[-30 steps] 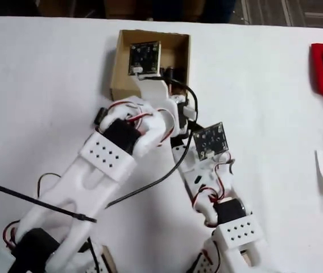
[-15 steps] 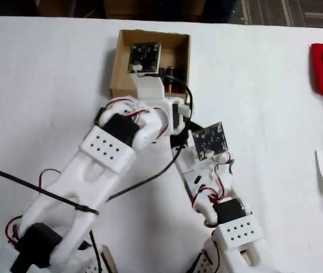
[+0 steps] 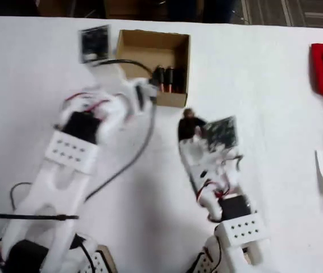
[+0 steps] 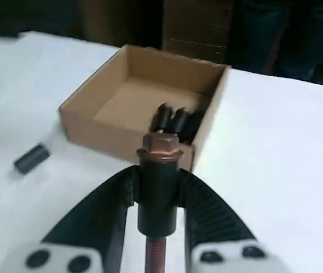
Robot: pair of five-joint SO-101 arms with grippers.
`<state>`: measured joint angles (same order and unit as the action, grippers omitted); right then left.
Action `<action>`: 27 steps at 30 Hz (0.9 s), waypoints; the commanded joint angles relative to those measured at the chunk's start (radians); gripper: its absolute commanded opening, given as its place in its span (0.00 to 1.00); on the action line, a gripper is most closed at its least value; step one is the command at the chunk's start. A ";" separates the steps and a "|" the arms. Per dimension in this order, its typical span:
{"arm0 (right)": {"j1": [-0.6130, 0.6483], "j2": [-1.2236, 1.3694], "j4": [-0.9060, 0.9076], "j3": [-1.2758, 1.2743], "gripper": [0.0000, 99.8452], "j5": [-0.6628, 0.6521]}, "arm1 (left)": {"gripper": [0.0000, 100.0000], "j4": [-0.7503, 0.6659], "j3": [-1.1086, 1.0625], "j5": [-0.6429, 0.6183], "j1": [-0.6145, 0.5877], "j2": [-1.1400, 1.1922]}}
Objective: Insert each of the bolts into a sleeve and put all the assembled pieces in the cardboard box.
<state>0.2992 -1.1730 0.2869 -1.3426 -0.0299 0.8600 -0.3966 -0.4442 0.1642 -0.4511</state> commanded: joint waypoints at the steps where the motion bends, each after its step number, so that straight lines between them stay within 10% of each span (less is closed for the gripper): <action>1: -0.044 0.073 0.137 0.318 0.02 0.023 | 0.17 -0.003 -0.084 0.126 -0.161 -0.028; 17: -0.008 1.586 0.544 1.938 0.02 0.117 | 0.17 -0.586 -0.588 0.339 -0.298 0.160; 27: 0.062 2.347 0.720 2.909 0.02 0.118 | 0.17 -0.476 -0.395 0.341 -0.305 0.377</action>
<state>0.3299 1.0564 0.9912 1.3011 0.0806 0.3276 -0.8692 -0.1112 -0.1304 -0.0875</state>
